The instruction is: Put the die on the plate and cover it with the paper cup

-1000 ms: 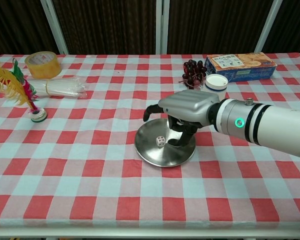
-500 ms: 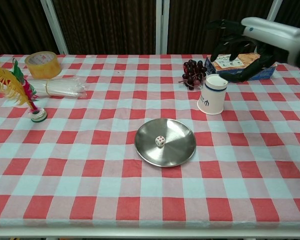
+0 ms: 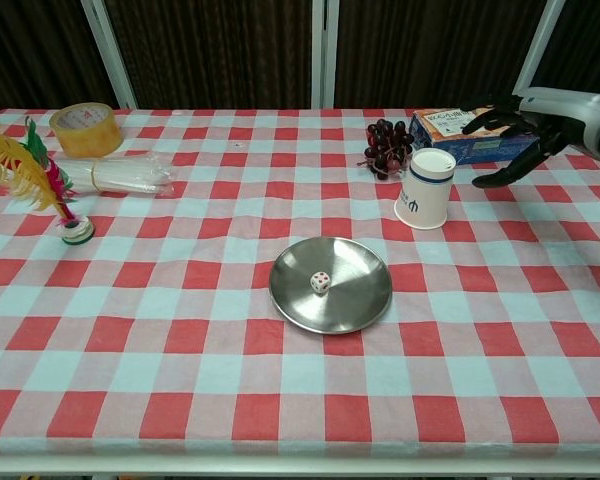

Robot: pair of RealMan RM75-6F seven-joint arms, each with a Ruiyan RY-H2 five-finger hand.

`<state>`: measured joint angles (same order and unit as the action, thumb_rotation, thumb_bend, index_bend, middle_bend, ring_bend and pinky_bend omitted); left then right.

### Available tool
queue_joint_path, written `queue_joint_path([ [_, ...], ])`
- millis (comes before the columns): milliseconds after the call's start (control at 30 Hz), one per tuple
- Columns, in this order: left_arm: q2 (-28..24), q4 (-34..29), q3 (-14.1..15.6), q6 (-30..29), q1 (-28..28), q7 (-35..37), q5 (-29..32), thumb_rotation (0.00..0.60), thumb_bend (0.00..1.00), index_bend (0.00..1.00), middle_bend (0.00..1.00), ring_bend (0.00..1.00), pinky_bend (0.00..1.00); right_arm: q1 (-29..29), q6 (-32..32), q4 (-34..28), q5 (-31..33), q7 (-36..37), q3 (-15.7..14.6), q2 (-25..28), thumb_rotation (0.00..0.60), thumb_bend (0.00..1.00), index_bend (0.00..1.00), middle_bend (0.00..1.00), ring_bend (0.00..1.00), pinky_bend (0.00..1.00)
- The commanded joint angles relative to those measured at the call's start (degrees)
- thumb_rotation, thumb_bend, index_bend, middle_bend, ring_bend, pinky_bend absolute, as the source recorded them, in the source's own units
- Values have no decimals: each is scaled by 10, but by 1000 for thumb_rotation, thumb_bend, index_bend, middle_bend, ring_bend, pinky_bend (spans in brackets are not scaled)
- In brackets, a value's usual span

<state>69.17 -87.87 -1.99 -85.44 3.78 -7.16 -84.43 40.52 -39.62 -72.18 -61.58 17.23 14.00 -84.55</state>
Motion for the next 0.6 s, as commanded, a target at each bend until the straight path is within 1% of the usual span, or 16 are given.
queue_joint_path([
  [33, -2, -2, 0, 1, 1, -2, 1, 600, 0, 142, 129, 22, 18, 21, 36, 54, -12, 39, 9, -40, 600, 103, 47, 134, 0, 52],
  [200, -4, -8, -1, 2, 1, -7, 3, 600, 0, 142, 129, 22, 18, 33, 50, 99, -29, 70, 14, -74, 600, 112, 121, 152, 0, 52],
  [367, -4, -8, -1, 3, 1, -7, 4, 600, 0, 142, 129, 21, 18, 40, 59, 125, -41, 95, 18, -92, 600, 144, 205, 186, 4, 52],
  [433, -4, -8, -1, 4, 1, -6, 5, 600, 0, 142, 129, 21, 18, 41, 55, 138, -42, 102, 22, -101, 600, 192, 281, 215, 29, 52],
  [533, -3, -6, -1, 4, 1, -5, 6, 600, 0, 142, 129, 22, 18, 41, 46, 151, -39, 107, 29, -112, 600, 279, 450, 270, 80, 54],
  [600, -3, -6, -1, 4, 1, -4, 6, 600, 0, 142, 129, 22, 18, 38, 39, 143, -45, 116, 32, -110, 600, 301, 511, 287, 95, 54],
])
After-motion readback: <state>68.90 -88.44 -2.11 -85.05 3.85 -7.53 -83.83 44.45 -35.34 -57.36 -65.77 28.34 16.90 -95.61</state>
